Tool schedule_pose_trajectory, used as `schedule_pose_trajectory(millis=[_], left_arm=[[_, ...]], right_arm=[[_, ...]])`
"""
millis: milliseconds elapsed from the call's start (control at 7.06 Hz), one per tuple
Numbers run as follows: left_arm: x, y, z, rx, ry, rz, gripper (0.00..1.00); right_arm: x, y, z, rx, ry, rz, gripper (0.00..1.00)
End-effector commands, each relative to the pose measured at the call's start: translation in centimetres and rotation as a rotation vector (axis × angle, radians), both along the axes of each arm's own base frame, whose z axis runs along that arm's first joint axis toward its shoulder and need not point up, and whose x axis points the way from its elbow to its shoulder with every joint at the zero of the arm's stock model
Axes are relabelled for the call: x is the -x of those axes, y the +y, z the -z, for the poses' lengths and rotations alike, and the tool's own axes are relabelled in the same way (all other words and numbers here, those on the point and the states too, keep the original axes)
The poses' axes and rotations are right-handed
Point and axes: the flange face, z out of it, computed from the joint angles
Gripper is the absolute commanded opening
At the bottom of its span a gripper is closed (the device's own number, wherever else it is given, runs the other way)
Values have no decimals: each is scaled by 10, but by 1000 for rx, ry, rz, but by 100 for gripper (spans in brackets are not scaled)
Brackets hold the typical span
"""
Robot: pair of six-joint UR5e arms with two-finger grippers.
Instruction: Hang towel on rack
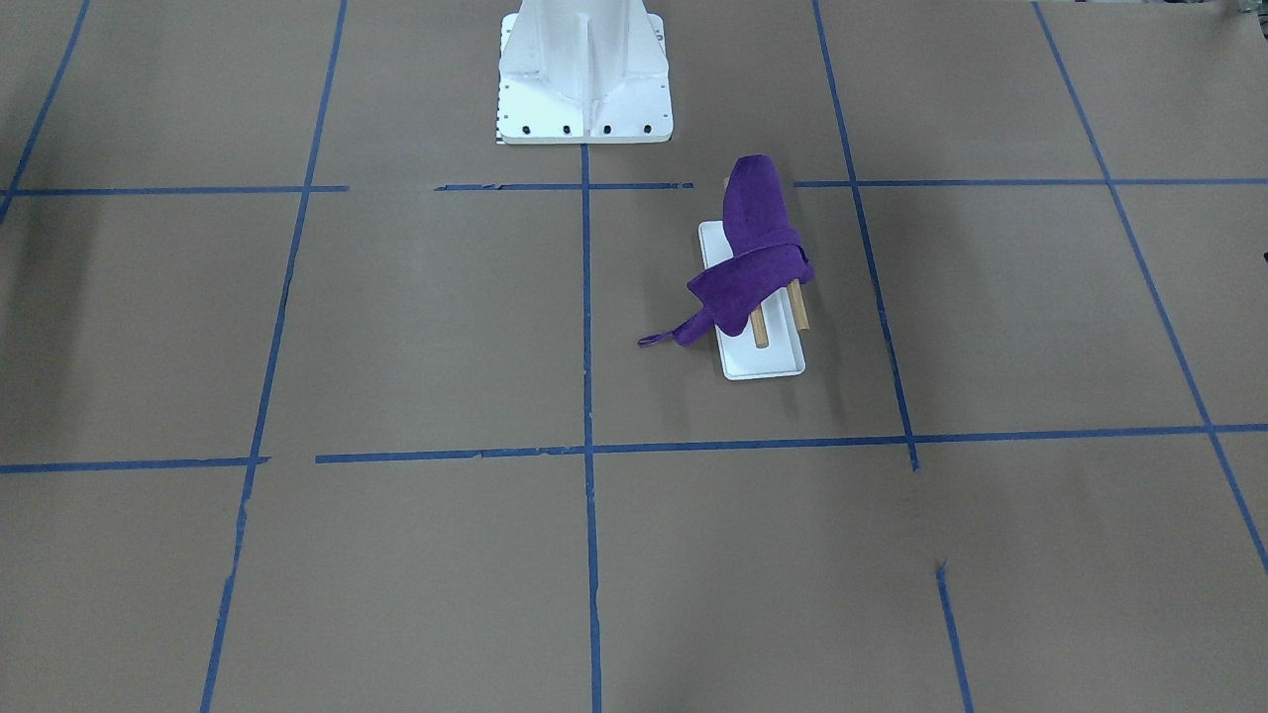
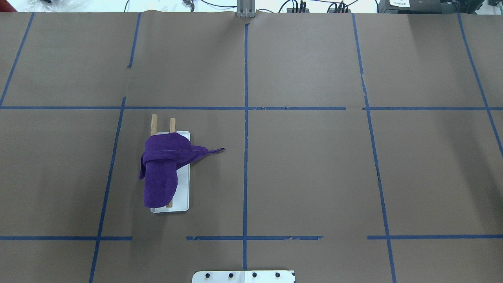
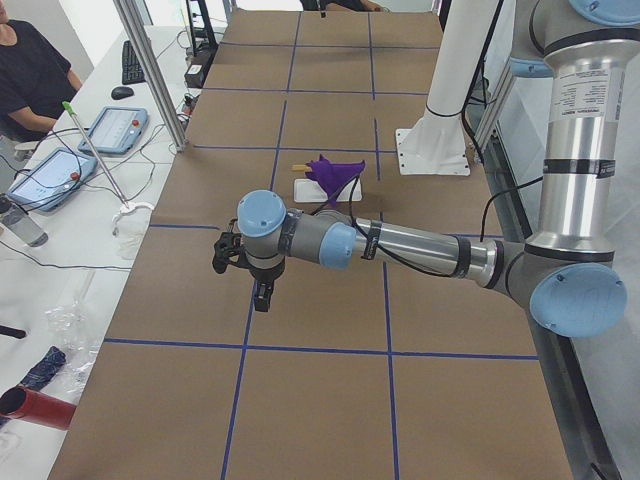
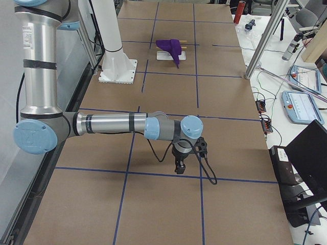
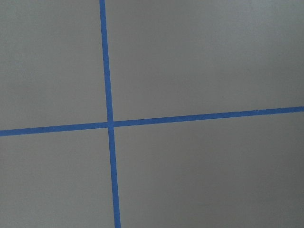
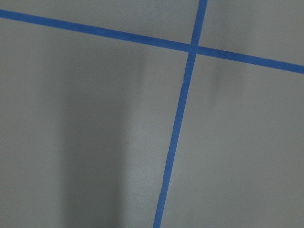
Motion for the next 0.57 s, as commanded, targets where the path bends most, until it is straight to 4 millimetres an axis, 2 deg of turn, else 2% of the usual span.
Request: schedule_pose_trajectory(millis=[0, 283, 425], left_arm=[[0, -1, 3, -1, -1, 0, 100], [0, 0, -1, 6, -1, 0, 100], [-7, -3, 1, 2, -1, -14, 100]], right_arm=[[1, -3, 6, -12, -10, -1, 100], [2, -5, 10, -22, -17, 0, 100], [2, -4, 7, -15, -16, 1, 100]])
